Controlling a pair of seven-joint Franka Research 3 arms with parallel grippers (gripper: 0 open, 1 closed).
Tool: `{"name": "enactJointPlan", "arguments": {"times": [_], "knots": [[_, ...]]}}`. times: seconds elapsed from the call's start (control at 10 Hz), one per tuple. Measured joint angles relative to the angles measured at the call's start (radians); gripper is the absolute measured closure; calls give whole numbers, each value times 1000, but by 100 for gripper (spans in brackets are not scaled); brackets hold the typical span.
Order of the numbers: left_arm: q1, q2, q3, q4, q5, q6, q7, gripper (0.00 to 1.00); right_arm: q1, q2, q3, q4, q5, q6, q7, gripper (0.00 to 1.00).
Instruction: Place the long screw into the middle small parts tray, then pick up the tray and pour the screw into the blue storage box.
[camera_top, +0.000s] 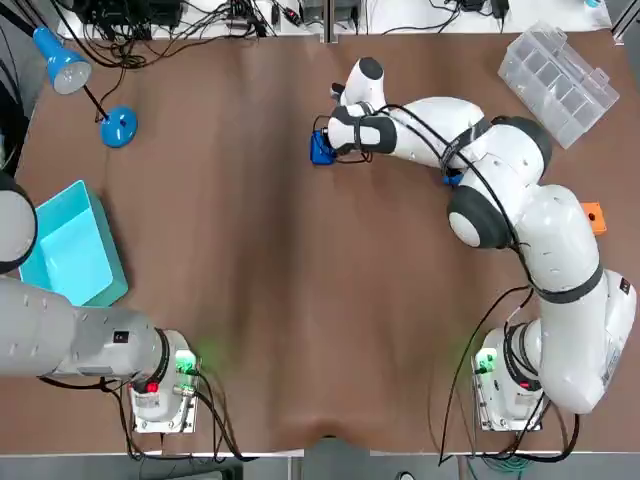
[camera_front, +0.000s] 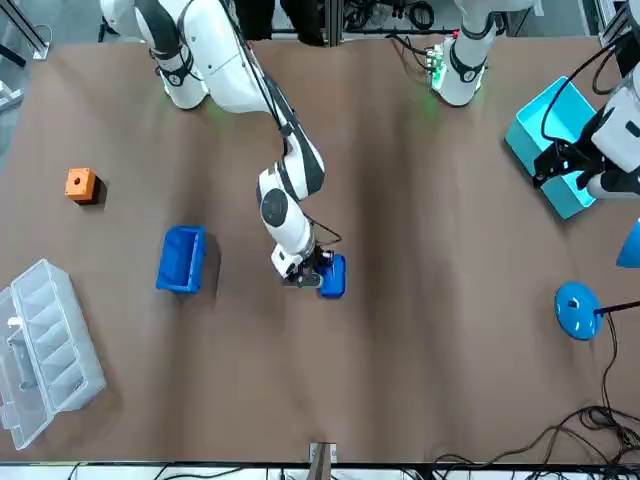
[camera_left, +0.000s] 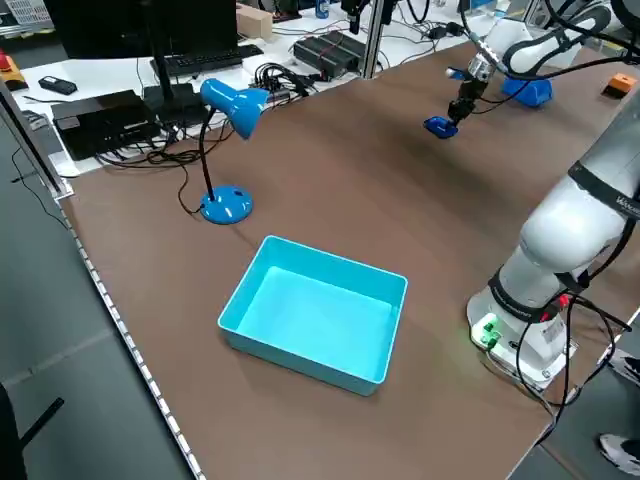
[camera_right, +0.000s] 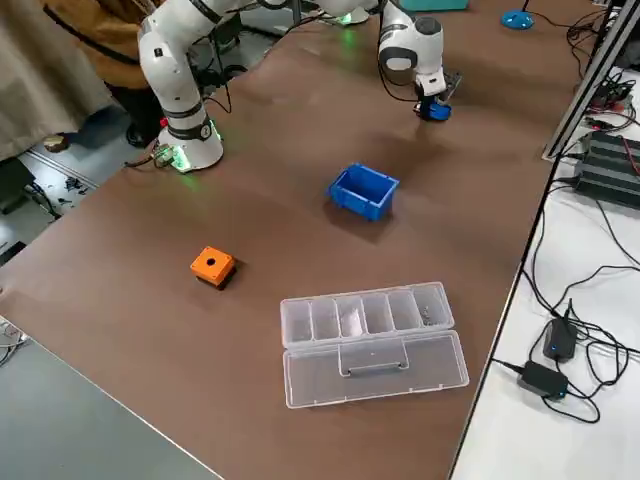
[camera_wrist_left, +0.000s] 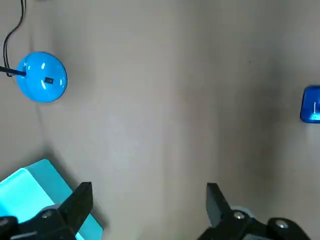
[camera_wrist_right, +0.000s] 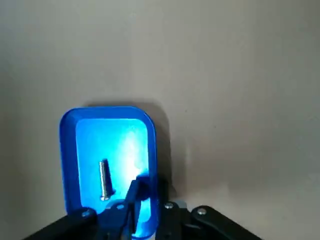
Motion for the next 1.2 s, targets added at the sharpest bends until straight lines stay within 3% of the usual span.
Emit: {"name": "enactJointPlan", "arguments": {"times": [0.5,0.9,1.2], "knots": [[0,0,0,19,0,0,0,0,2,0,-4,9,4,-6,-7,93],[0,1,0,19,0,0,0,0,-5,-5,-7,29,111,-8,-3,96],[0,3,0,20,0,0,0,0,-64,-59,-18,54,112,-112,-27,96]]}}
